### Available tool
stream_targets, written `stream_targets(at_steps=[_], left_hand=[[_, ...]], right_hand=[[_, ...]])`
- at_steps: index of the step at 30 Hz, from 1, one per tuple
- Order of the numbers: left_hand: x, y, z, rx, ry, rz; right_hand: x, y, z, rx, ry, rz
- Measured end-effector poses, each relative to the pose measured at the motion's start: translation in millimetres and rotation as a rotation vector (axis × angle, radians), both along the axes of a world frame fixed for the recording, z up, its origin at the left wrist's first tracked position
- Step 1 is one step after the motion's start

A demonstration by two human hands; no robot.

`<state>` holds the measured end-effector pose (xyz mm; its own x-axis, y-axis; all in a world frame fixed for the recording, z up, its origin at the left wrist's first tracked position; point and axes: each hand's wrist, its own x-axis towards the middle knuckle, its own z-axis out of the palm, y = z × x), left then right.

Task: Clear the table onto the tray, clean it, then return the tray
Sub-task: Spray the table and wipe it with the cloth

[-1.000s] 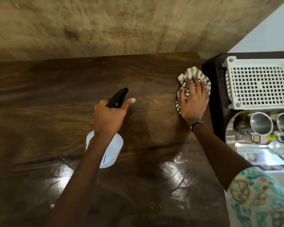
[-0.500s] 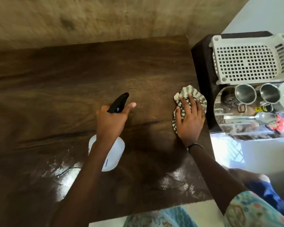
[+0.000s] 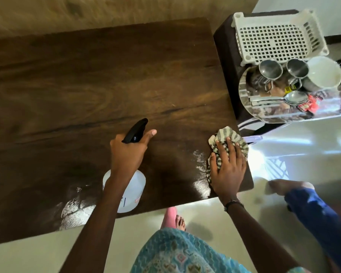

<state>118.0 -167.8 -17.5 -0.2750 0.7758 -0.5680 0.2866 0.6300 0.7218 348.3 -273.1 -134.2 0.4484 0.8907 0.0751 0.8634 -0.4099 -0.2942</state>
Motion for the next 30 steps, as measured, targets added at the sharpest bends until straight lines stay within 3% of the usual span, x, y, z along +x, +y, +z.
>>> stream_targets(at_steps=[7,15,18,23,30], left_hand=[[-14,-32,-3,0.062,0.026,0.0],[-42,-21,-8,0.04,0.047,0.003],[-53,-4,-9,0.03,0.052,-0.019],[-70,28,-9,0.104,0.088,-0.076],[-94,83,-8,0.141,0.061,-0.173]], right_hand=[[-47,-46,-2,-0.022,-0.014,-0.048],[-147,-41,-1,-0.06,0.025,0.211],[-150,-31,-2,-0.054,0.021,0.157],[-132,48,-4,0.0,-0.028,-0.065],[-113,163,-9,0.015,-0.063,-0.008]])
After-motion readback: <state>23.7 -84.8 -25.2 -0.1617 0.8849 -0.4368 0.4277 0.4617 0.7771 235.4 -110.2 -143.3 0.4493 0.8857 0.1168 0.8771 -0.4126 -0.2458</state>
